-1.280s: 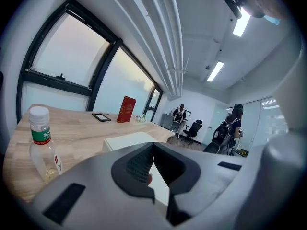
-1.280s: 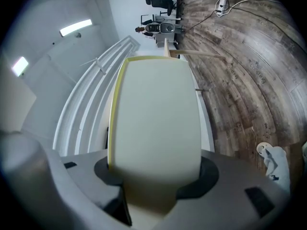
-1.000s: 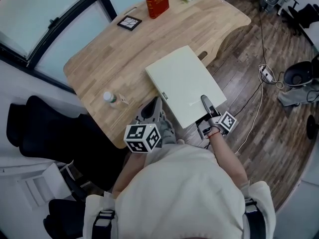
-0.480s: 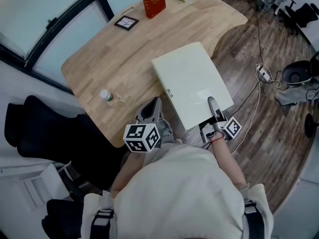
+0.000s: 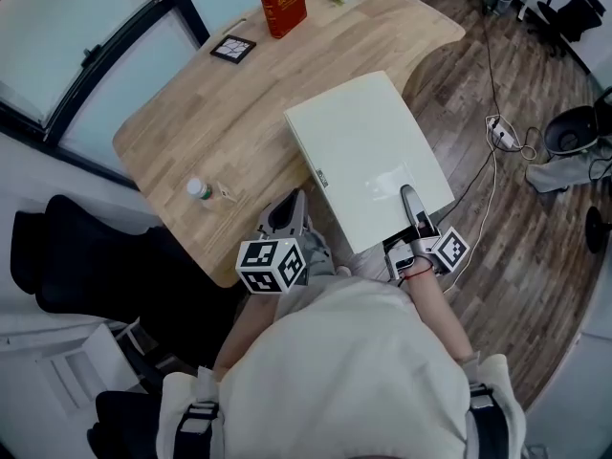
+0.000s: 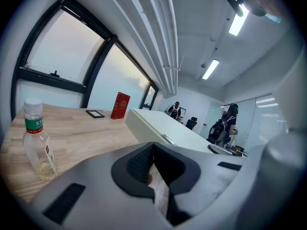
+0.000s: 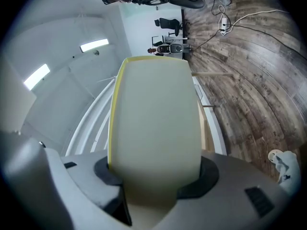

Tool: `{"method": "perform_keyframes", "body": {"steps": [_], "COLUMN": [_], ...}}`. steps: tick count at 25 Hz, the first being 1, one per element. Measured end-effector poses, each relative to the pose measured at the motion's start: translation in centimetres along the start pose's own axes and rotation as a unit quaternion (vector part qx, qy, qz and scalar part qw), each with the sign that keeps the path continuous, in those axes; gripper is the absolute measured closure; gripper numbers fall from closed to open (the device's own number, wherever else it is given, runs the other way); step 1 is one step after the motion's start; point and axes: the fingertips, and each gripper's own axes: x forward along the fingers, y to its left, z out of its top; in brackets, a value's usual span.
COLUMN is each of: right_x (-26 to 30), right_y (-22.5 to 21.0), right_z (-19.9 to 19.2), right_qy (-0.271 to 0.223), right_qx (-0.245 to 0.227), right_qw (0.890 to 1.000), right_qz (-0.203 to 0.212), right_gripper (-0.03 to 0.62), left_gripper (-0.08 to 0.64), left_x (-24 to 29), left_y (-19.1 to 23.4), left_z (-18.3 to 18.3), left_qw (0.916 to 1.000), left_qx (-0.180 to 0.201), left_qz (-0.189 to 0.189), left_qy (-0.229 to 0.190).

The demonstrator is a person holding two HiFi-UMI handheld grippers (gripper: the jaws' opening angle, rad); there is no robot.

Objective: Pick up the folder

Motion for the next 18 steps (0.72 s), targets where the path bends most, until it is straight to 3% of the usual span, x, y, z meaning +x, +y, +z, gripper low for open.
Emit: {"method": "perform_keyframes", "body": {"steps": [18], "right_x": [-0.5], "right_y": [0.69], "right_z": [0.46], "right_qy": [-0.011], "right_qx": [0.005], "right_qw": [1.0], "right_qz": [0.008], "right_gripper": [0.316], "left_gripper": [0.539], "left_x": [0.55], "left_y": [-0.58], "left_z": [-0.25], "left_qw": [1.0], "left_qx": [0.004], "left_qz": [-0.007], "left_qy": [0.005]}}
